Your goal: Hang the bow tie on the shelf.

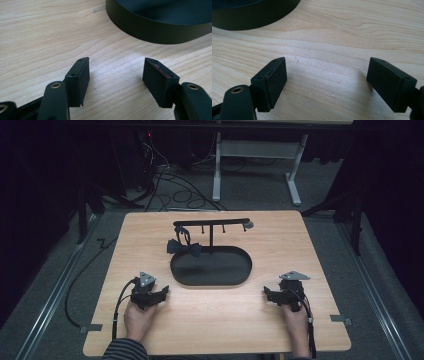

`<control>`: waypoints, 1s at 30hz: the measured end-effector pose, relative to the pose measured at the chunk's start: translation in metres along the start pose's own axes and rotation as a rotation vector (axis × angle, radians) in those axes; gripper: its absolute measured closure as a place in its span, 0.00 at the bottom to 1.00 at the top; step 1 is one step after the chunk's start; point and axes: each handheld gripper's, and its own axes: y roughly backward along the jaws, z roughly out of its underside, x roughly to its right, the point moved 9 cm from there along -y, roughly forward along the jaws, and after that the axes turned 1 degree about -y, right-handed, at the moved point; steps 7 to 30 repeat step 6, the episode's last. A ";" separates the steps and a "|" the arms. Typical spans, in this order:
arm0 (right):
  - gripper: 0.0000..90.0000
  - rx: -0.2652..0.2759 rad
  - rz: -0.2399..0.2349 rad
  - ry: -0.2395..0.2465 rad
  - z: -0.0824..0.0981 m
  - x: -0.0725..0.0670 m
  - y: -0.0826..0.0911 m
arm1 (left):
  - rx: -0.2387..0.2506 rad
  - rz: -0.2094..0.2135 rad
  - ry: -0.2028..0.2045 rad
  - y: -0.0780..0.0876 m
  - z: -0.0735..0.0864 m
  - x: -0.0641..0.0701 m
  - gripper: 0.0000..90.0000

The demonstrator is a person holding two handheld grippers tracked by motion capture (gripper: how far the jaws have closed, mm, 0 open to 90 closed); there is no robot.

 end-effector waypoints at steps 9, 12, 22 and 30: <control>0.20 0.000 0.001 0.000 0.000 0.000 0.000 | -0.001 0.001 -0.002 0.000 0.000 0.000 0.43; 0.20 0.000 0.001 0.000 0.000 0.000 0.000 | -0.001 0.001 -0.002 0.000 0.000 0.000 0.43; 0.20 0.000 0.001 0.000 0.000 0.000 0.000 | -0.001 0.001 -0.002 0.000 0.000 0.000 0.43; 0.20 0.000 0.001 0.000 0.000 0.000 0.000 | -0.001 0.001 -0.002 0.000 0.000 0.000 0.43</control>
